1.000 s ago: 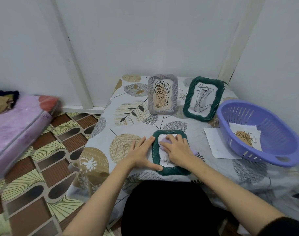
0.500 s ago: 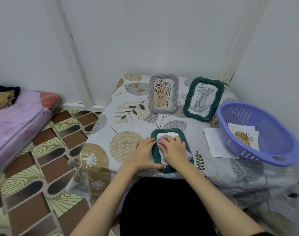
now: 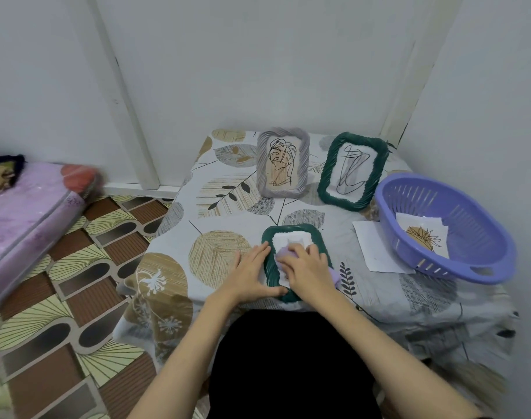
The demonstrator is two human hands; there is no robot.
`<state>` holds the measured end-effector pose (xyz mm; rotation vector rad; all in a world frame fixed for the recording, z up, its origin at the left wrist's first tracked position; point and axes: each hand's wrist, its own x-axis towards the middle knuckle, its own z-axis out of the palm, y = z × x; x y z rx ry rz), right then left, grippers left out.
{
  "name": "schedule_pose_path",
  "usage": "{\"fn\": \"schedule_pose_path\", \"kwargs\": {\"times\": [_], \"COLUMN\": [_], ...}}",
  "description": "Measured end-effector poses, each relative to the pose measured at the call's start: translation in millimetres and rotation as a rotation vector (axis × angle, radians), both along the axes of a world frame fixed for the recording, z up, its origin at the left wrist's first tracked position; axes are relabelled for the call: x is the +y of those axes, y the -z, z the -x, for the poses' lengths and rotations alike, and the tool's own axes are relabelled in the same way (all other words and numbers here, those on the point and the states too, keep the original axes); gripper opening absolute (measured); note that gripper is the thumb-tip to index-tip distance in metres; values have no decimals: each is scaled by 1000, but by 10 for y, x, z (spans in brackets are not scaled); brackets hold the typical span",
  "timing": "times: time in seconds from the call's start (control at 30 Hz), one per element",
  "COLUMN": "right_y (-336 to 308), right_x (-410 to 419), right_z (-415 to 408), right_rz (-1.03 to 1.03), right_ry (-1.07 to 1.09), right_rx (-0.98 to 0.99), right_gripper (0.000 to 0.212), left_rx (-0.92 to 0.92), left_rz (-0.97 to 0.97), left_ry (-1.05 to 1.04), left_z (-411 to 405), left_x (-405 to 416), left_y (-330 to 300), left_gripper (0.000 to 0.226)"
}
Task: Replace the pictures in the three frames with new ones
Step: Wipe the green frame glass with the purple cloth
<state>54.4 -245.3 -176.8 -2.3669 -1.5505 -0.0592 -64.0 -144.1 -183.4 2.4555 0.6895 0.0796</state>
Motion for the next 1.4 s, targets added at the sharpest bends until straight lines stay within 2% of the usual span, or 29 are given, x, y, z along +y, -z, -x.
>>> {"fn": "schedule_pose_path", "kwargs": {"times": [0.1, 0.27, 0.47, 0.57, 0.67, 0.73, 0.87, 0.93, 1.0, 1.13, 1.23, 1.3, 1.4], "right_y": [-36, -62, -70, -61, -77, -70, -100, -172, -209, -118, 4, 19, 47], "right_x": [-57, 152, -170, -273, -181, -135, -275, -321, -273, -90, -190, -360, -527], "right_z": [-94, 0, -168, -291, -259, -183, -187, -325, -452, -328, -177, -235, -528], "right_rz": [78, 113, 165, 146, 39, 17, 91, 142, 217, 90, 35, -38, -119], "right_ry": [-26, 83, -107, -85, 21, -23, -237, -223, -121, -41, -233, -312, -239], "right_rx": [-54, -15, -33, 1, 129, 135, 96, 34, 8, 52, 70, 4, -132], "right_gripper": [31, 30, 34, 40, 32, 29, 31, 35, 27, 25, 37, 40, 31], "left_rx": [3, -1, 3, -33, -40, -44, -43, -37, -27, -39, -41, -39, -29], "left_rz": [13, 17, 13, 26, -19, -30, -92, -104, -119, -115, -102, -104, -105], "left_ry": [4, -2, -4, -16, -48, -69, -64, -47, -38, -49, -51, -50, -39], "left_z": [13, 30, 8, 19, 29, 32, 20, 17, 17, 16, 8, 3, -3], "left_x": [7, -13, -5, -45, -150, -170, -87, -79, -88, -76, -61, -60, -64], "left_y": [-17, -34, -40, -44, -4, 7, -7, -7, -2, 28, 21, 18, 17], "left_gripper": [111, 101, 99, 94, 100, 106, 123, 117, 120, 123, 114, 107, 110]}}
